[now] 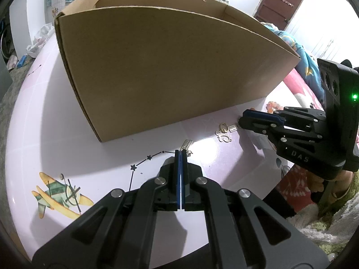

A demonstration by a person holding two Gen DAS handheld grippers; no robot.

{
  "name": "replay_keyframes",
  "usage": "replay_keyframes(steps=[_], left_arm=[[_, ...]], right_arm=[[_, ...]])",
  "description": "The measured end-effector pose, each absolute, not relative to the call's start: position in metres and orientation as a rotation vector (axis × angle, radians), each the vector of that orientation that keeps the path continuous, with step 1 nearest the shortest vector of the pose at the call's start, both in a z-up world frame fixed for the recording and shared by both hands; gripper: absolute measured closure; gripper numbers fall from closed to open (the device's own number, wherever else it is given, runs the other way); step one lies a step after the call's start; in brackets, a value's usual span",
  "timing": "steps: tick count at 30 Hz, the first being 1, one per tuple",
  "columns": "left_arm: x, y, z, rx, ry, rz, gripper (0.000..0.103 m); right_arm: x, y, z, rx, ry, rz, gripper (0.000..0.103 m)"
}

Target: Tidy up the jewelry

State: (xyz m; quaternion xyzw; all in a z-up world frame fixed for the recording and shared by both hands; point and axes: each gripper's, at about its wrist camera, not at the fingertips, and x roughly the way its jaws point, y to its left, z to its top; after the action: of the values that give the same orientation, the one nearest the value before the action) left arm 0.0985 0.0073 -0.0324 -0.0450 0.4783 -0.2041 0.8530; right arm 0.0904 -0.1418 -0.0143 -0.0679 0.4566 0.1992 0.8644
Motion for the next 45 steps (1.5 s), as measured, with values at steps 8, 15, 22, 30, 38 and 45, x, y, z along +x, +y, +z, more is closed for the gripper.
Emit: replay_keyframes(steps=[8,15,22,30,38,45], left_arm=[[0.098,0.009,-0.032,-0.088,1.004,-0.429,0.103],[0.092,0.008,-0.023,-0.076,0.982,-0.436,0.103],[0.077,0.012,0.003,-0.075,0.925,-0.448,0.103],[0.055,0.014,0.066,-0.109,0.801,-0.529,0.103],[0.073,0.008,0.128,-0.084,0.614,-0.587,0.103],[0.139,-0.002,0.105,-0.022,0.701,-0.482,0.103]], right_arm=[[0.083,-0.143,-0.009,-0.145,0.936,0.407,0.092],[0.074,-0.145,0.000,-0.136,0.912,0.399,0.092],[0.057,-0.151,0.021,-0.124,0.858,0.402,0.092],[0.034,-0.162,0.081,-0.070,0.722,0.483,0.092],[0.060,-0.169,0.135,-0.028,0.557,0.536,0.092],[0.130,-0.169,0.118,0.000,0.646,0.505,0.092]])
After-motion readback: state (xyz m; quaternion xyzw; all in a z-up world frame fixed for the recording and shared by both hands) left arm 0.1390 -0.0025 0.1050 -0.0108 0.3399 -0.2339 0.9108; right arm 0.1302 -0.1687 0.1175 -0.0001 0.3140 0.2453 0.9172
